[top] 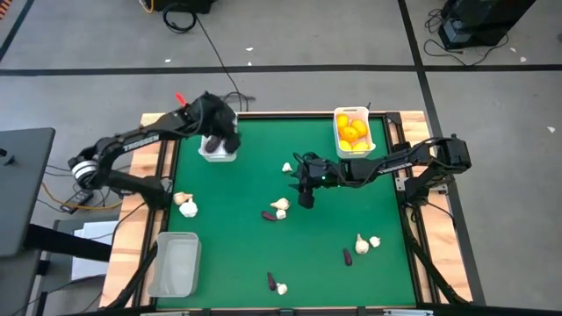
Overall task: Sort produce into baskets
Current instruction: Put the top eggplant into the left white bin, then put the right eggplant into the left white bin
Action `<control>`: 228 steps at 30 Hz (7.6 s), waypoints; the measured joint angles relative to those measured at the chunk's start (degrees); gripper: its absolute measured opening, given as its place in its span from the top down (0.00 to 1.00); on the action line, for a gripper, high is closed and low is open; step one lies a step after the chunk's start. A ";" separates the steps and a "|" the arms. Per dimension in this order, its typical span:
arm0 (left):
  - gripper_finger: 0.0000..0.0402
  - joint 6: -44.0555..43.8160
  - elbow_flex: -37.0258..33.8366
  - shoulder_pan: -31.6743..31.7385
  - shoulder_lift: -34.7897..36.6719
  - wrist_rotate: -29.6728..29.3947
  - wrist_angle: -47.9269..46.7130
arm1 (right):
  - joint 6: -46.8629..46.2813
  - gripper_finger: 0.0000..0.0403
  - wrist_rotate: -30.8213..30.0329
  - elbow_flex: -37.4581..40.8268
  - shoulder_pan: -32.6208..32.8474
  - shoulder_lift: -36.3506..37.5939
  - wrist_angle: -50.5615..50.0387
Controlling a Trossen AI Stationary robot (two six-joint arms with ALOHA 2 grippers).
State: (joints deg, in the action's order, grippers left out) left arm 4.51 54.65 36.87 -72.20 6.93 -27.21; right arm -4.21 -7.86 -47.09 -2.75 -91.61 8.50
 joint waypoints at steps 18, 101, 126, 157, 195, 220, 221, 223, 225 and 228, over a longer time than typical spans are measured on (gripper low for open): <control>0.55 2.46 -15.18 -34.32 -4.36 3.49 22.78 | -2.29 0.55 -9.41 -0.02 3.95 8.08 -3.08; 0.46 -11.93 -19.21 -3.25 13.59 -7.40 9.59 | -10.12 0.55 -3.79 -0.02 6.33 9.22 -15.16; 0.46 -3.85 -19.21 -40.92 3.10 0.25 38.08 | -74.50 0.56 12.25 -4.56 31.08 7.93 -51.44; 0.46 -2.17 -19.18 -47.48 -17.05 -2.46 63.44 | -84.64 0.96 2.94 -4.55 38.91 -1.97 -36.76; 0.86 -4.88 -19.18 -47.38 -17.08 -7.70 71.69 | -26.00 0.93 -18.82 -4.55 25.08 -1.97 3.05; 0.94 -12.77 -19.18 -17.19 7.70 -28.41 32.25 | -46.15 0.62 -33.13 -4.13 25.23 -2.03 -19.74; 0.94 -12.67 -19.18 -15.47 8.33 -29.36 31.07 | -45.82 0.62 -33.04 -4.13 25.23 -2.03 -19.81; 0.94 -13.03 -19.18 -12.67 8.88 -32.03 28.76 | -45.28 0.62 -32.55 -4.13 25.27 -2.03 -19.84; 0.94 -15.40 -19.18 -10.16 8.89 -35.09 26.84 | -45.28 0.62 -31.96 -4.13 25.24 -2.03 -20.29; 0.92 -19.02 -19.18 -6.83 8.53 -36.29 24.35 | -45.31 0.62 -31.57 -4.13 25.23 -2.03 -20.24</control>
State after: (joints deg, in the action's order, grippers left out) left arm -14.51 35.46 30.04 -63.67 -29.36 -2.86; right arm -49.52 -39.43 -51.22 22.48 -93.65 -11.75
